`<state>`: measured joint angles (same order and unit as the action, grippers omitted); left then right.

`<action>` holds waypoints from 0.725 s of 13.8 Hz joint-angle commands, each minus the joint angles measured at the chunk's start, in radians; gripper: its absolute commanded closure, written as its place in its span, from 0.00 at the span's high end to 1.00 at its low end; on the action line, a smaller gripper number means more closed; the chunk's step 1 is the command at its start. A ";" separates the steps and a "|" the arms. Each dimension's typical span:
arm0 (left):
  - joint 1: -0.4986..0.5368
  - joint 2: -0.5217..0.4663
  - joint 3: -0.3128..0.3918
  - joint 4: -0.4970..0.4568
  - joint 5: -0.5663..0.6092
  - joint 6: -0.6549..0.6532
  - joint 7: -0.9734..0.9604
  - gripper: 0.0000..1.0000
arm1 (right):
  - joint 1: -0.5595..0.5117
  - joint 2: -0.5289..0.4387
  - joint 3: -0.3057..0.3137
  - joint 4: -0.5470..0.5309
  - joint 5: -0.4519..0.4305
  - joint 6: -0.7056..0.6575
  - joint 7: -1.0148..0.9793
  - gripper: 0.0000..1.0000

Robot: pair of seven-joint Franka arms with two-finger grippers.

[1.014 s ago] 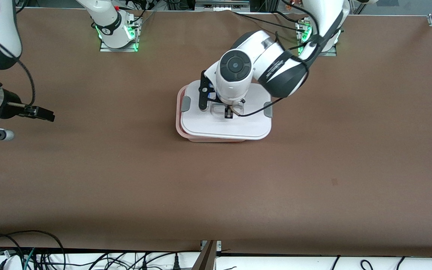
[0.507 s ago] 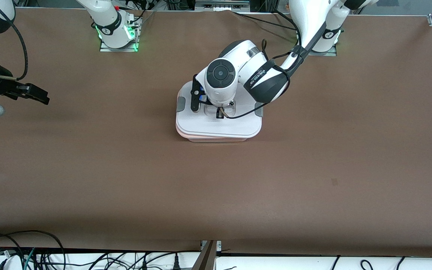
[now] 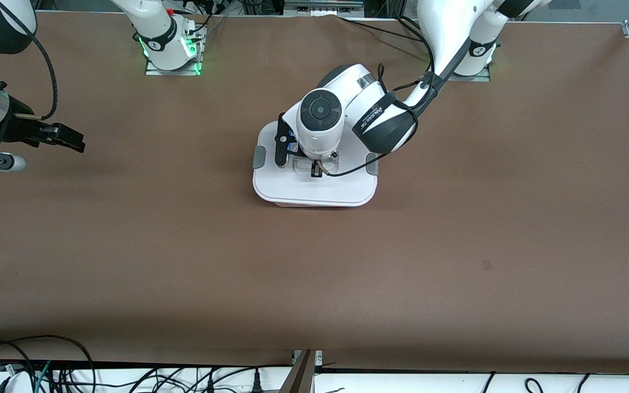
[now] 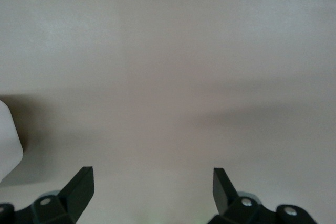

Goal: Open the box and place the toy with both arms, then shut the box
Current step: 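Press the lid down onto the box with the left gripper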

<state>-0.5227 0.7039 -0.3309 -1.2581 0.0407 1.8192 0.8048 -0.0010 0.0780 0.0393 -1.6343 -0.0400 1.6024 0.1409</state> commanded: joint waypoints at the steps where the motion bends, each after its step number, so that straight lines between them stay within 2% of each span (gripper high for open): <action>1: -0.013 -0.004 0.010 -0.012 0.022 0.009 -0.007 0.00 | 0.000 0.014 -0.001 0.030 0.009 -0.015 -0.004 1.00; 10: -0.003 -0.038 0.004 -0.052 0.021 -0.029 -0.035 0.00 | 0.000 0.046 -0.001 0.059 0.011 -0.013 -0.010 1.00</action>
<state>-0.5271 0.7022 -0.3299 -1.2649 0.0420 1.8097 0.7983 -0.0005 0.0980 0.0391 -1.6258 -0.0400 1.6035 0.1409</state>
